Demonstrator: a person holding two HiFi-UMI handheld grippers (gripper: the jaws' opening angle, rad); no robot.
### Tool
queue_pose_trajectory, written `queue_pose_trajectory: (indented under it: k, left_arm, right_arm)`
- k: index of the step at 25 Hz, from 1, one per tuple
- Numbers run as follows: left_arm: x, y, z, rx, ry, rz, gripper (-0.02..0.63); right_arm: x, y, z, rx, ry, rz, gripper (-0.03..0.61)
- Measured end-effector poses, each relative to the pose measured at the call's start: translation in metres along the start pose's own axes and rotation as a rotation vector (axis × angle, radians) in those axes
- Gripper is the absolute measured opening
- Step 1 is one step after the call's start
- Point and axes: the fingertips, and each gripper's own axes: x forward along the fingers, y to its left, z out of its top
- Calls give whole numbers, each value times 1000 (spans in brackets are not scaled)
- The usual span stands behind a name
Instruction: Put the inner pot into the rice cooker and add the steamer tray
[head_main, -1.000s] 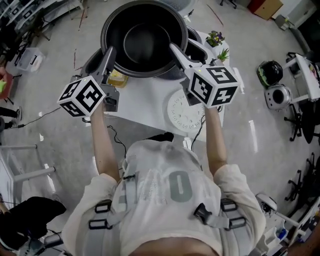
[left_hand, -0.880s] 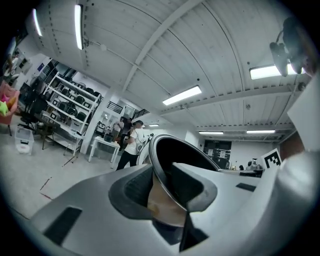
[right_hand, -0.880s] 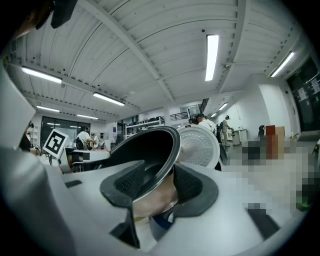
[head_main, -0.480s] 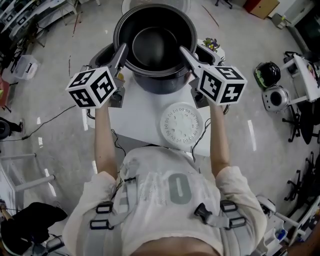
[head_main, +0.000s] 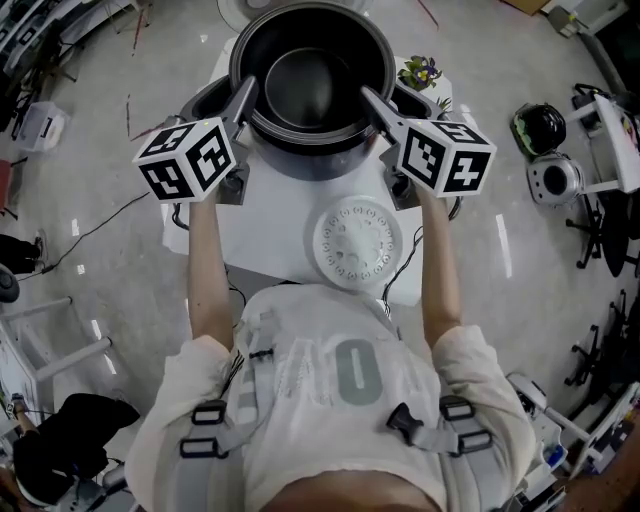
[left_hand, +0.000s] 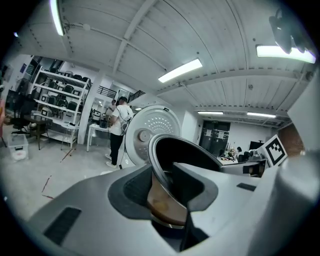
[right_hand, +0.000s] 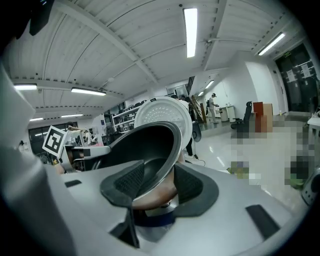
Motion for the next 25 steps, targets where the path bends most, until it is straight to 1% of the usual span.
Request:
queue_pose_trajectory:
  k: [8,17,25]
  left_arm:
    - [20,6,-26,7,97,29,123]
    - [38,16,-48,8,165,45,123]
    - [49,22,-76,11,244,70,126]
  right_arm:
    - [13,-18,-21,19,80,-13,192]
    - [28,-30,-41,45,146,-27,193]
    - [36,-41,-62,23,203,-57,196]
